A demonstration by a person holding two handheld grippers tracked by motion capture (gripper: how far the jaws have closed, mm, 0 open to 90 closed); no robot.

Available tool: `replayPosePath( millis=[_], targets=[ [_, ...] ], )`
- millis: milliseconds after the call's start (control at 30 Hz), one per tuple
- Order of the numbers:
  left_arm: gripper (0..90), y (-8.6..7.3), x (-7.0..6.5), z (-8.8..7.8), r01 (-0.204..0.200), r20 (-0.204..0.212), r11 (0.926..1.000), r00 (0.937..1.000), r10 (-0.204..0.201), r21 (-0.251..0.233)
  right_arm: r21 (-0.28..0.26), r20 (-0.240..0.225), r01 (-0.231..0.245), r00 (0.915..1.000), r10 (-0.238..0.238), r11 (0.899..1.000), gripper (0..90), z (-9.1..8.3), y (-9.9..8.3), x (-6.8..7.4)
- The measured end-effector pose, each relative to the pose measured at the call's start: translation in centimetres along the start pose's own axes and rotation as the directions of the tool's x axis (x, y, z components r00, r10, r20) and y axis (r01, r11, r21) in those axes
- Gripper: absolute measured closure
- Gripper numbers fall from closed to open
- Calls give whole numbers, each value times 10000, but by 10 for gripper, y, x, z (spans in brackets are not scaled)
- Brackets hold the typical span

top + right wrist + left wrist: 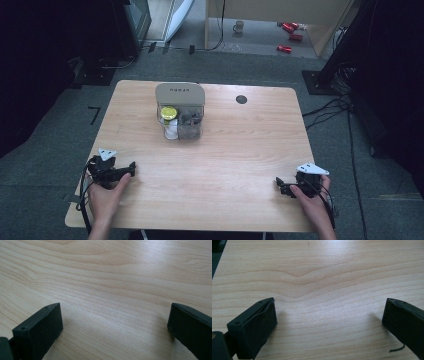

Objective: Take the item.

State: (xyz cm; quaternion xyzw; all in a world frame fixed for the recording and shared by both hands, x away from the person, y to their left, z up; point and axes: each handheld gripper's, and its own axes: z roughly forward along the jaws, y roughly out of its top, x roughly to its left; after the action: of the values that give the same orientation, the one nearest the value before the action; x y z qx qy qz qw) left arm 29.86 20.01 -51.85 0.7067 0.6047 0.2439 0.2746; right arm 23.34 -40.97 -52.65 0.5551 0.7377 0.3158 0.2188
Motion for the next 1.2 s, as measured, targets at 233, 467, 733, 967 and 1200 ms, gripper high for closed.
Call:
replayPosePath(
  millis=[233,467,733,967,1200],
  targets=[
    [0,1,-1,1,442,-413,9990,9982,-442,8,1,4,2,10000,-2,10000,0,0,0,0],
    [114,13,1,-8,652,-315,9973,9973,-663,-330,2,2,1,10000,-1,10000,0,0,0,0],
    [112,55,-9,-23,608,282,9914,9979,-579,-1162,8,2,-1,10000,1,10000,0,0,0,0],
    [123,93,-12,-25,686,648,9852,9961,-590,-1569,-7,169,-180,9997,180,9998,0,0,0,1],
    [134,116,-14,-23,614,720,9828,9962,-495,-1743,-23,173,-194,9997,194,9998,0,1,0,1]
  ],
)
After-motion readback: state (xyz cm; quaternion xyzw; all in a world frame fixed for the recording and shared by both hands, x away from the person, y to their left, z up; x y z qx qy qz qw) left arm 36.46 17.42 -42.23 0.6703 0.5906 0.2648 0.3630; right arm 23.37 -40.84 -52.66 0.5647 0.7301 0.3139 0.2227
